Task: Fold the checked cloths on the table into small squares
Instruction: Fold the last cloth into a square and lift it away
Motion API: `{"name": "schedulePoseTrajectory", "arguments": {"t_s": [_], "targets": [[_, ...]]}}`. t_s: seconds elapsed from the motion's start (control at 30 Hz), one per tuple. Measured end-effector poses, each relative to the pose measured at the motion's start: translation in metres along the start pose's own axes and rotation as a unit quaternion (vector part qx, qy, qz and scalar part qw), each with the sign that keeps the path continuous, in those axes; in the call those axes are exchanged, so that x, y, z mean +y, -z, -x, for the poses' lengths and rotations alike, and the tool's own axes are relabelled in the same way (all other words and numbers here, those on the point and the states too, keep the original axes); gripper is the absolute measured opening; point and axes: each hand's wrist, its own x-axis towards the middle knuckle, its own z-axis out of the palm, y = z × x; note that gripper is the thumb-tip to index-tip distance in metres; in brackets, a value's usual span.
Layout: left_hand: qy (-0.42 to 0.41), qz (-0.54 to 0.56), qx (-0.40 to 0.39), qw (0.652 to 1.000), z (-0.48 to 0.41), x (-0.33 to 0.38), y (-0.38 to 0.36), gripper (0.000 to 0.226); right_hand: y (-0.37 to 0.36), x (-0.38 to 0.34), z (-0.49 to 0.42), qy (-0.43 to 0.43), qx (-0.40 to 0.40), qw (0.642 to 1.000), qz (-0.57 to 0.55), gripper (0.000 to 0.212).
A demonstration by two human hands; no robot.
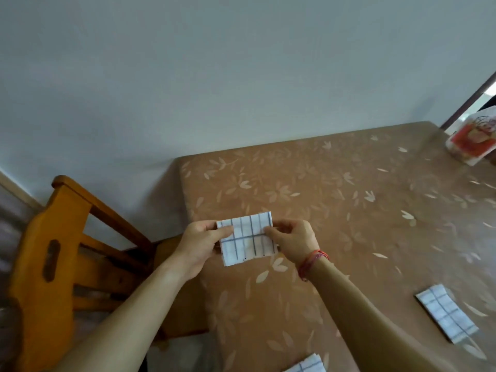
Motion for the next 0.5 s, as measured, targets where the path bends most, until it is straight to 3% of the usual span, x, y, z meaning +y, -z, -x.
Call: {"name": "schedulePoseTrajectory", "arguments": {"t_s": [0.2, 0.33, 0.5], "targets": [[0.031, 0.041, -0.005, 0.999, -0.045, -0.003, 0.006, 0.013, -0.010, 0.013, -0.050, -0.050, 0.060, 0.997, -0.021, 0.006], [0.047, 0.042, -0.001, 0.998, -0.071, -0.007, 0.018, 0.013, -0.024, 0.021, -0.079, -0.083, 0.063, 0.994, -0.026, 0.005], [0.051, 0.040, 0.058, 0.996, -0.099, -0.015, 0.028, 0.013, -0.040, 0.026, -0.108, -0.110, 0.033, 0.993, -0.031, 0.002]]}}
